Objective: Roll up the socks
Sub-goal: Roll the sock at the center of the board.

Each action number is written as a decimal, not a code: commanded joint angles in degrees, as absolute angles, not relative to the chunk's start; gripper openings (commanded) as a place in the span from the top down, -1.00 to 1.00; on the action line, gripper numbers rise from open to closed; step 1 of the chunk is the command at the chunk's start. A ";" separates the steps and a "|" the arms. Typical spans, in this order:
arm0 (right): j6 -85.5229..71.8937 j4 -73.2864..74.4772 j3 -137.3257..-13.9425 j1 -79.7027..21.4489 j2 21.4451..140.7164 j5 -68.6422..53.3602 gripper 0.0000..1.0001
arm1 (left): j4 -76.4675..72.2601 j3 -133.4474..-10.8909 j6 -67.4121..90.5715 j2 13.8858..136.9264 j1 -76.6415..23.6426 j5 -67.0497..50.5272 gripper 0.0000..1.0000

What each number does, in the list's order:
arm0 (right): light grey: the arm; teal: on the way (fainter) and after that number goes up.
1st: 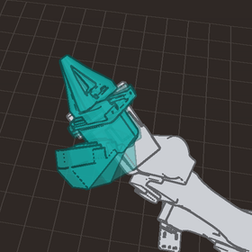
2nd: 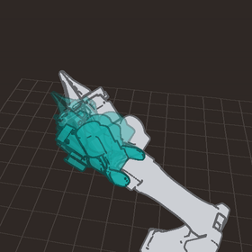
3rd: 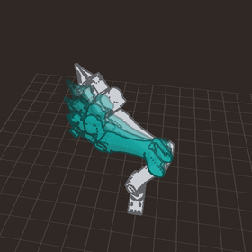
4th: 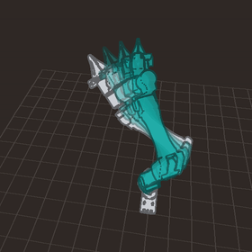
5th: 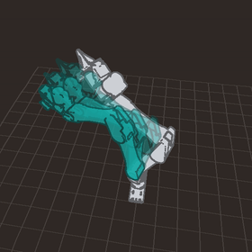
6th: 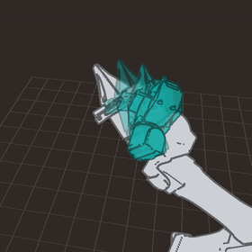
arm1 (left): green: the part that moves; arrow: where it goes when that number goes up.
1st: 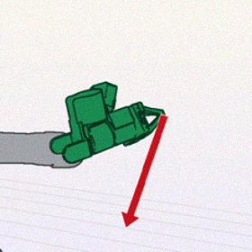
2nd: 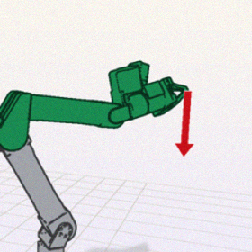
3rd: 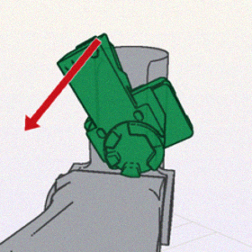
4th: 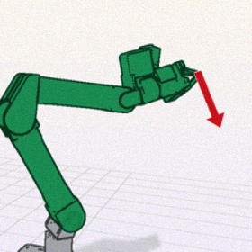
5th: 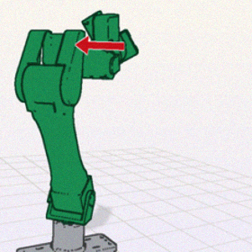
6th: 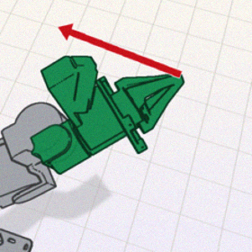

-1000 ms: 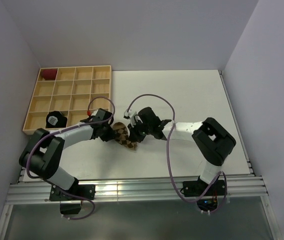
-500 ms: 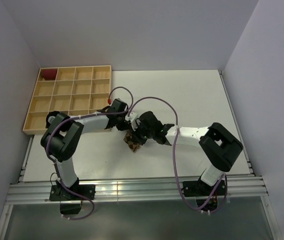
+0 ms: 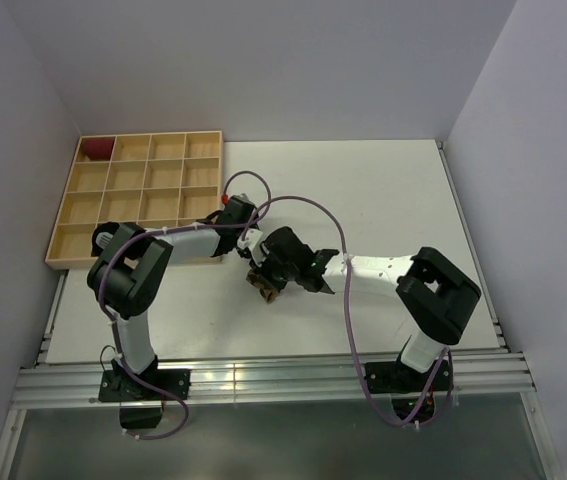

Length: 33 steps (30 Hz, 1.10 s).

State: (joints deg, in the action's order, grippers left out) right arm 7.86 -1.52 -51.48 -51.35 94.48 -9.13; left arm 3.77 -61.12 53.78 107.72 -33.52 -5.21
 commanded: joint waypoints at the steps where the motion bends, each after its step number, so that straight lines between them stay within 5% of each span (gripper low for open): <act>1: 9.14 2.11 -54.75 -54.05 94.75 -5.19 1.00 | 2.98 -63.19 53.44 109.60 -33.66 -4.13 0.64; 16: 9.14 3.69 -56.69 -56.78 95.54 -1.06 1.00 | 4.48 -68.02 57.92 111.88 -33.66 -1.58 0.67; 25: 4.23 0.18 -53.79 -53.62 100.63 -11.40 1.00 | 4.13 -70.05 56.96 111.98 -33.57 -2.55 0.67; 33: 1.15 3.08 -55.02 -45.62 106.08 -18.54 1.00 | 5.97 -70.05 53.18 105.14 -31.91 -0.54 0.39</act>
State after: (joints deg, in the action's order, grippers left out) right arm 2.61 -1.83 -55.55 -47.88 101.21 -16.64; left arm 5.39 -68.16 55.24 111.57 -32.12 -2.57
